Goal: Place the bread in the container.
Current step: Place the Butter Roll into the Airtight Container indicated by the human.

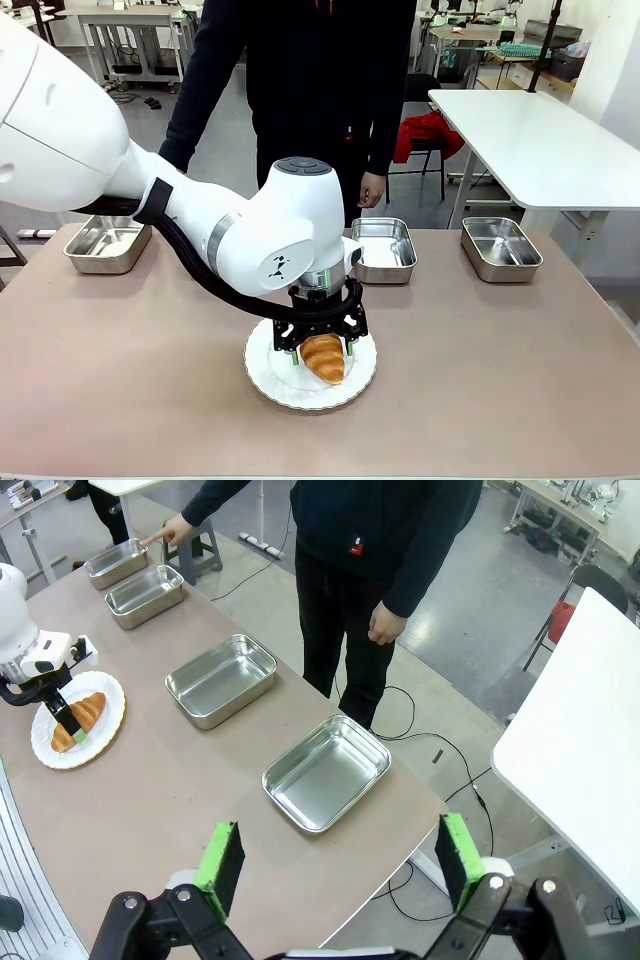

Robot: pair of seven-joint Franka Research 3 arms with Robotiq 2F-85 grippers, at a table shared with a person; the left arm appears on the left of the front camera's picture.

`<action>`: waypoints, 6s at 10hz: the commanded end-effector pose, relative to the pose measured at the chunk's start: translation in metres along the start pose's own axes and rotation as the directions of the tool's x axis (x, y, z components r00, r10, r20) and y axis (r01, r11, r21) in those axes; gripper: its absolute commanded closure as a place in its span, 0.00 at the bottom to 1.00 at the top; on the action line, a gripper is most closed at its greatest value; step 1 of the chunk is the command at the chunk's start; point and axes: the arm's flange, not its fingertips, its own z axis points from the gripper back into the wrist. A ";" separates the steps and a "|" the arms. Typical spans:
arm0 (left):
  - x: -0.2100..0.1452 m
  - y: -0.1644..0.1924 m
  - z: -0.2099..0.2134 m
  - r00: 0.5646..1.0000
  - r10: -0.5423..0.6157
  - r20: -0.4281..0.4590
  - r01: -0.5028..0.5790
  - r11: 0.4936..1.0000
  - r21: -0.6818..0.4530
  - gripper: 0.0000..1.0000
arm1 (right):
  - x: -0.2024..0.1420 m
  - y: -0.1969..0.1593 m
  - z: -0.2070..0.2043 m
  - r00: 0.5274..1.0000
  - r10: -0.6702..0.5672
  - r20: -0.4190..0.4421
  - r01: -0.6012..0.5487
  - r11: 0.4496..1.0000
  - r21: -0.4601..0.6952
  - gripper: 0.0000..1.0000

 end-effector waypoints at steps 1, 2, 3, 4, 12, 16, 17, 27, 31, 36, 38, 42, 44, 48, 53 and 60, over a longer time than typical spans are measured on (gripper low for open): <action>0.002 -0.006 0.000 0.999 0.003 0.044 -0.004 1.000 0.023 0.20 | 0.002 0.001 -0.001 1.000 0.005 0.010 -0.005 1.000 0.001 0.00; 0.002 -0.006 0.001 0.999 0.002 0.045 -0.003 1.000 0.022 0.24 | 0.002 0.001 -0.001 1.000 0.005 0.010 -0.005 1.000 0.001 0.00; 0.002 -0.006 0.001 0.999 0.000 0.046 -0.001 1.000 0.022 0.40 | 0.002 0.001 -0.001 1.000 0.005 0.010 -0.005 1.000 0.001 0.00; 0.002 -0.006 0.001 0.999 -0.002 0.044 0.000 1.000 0.025 0.44 | 0.002 0.001 -0.001 1.000 0.005 0.010 -0.005 1.000 0.001 0.00; 0.025 0.026 0.076 0.995 -0.080 0.060 0.084 0.994 -0.075 0.63 | 0.002 0.001 -0.001 1.000 0.005 0.010 -0.005 1.000 0.001 0.00; 0.115 0.147 0.168 0.961 -0.245 0.131 0.249 0.968 -0.017 0.63 | 0.002 0.001 -0.001 1.000 0.005 0.010 -0.005 1.000 0.001 0.00; 0.124 0.179 0.179 0.952 -0.273 0.136 0.274 0.962 0.008 0.63 | 0.002 0.001 -0.001 1.000 0.005 0.010 -0.005 1.000 0.001 0.00; 0.218 0.325 0.204 0.935 -0.290 0.204 0.272 0.956 0.110 0.63 | 0.002 0.001 -0.001 1.000 0.005 0.010 -0.005 1.000 0.001 0.00; 0.276 0.412 0.170 0.875 -0.468 0.121 0.470 0.882 0.012 0.63 | 0.002 0.001 -0.001 1.000 0.005 0.010 -0.005 1.000 0.001 0.00; 0.301 0.428 0.122 0.868 -0.488 0.093 0.487 0.873 0.030 0.63 | 0.002 0.001 -0.001 1.000 0.005 0.010 -0.005 1.000 0.001 0.00; 0.306 0.428 0.114 0.868 -0.486 0.105 0.487 0.873 0.020 0.63 | 0.002 0.001 -0.001 1.000 0.005 0.010 -0.005 1.000 0.001 0.00; 0.310 0.423 0.109 0.855 -0.502 0.131 0.498 0.865 0.063 0.00 | 0.002 0.001 -0.001 1.000 0.005 0.010 -0.005 1.000 0.001 0.00; 0.310 0.424 0.110 0.851 -0.505 0.141 0.501 0.863 0.069 0.00 | 0.002 0.001 -0.001 1.000 0.005 0.010 -0.005 1.000 0.001 0.00; 0.309 0.424 0.113 0.847 -0.514 0.136 0.509 0.858 0.072 0.00 | 0.002 0.001 -0.001 1.000 0.005 0.010 -0.005 1.000 0.001 0.00; 0.311 0.421 0.109 0.858 -0.494 0.136 0.490 0.869 0.066 0.00 | 0.002 0.001 -0.001 1.000 0.005 0.010 -0.005 1.000 0.001 0.00; 0.198 0.382 0.171 0.866 -0.431 0.254 0.408 0.902 0.140 0.00 | 0.002 0.001 -0.001 1.000 0.005 0.010 -0.005 1.000 0.001 0.00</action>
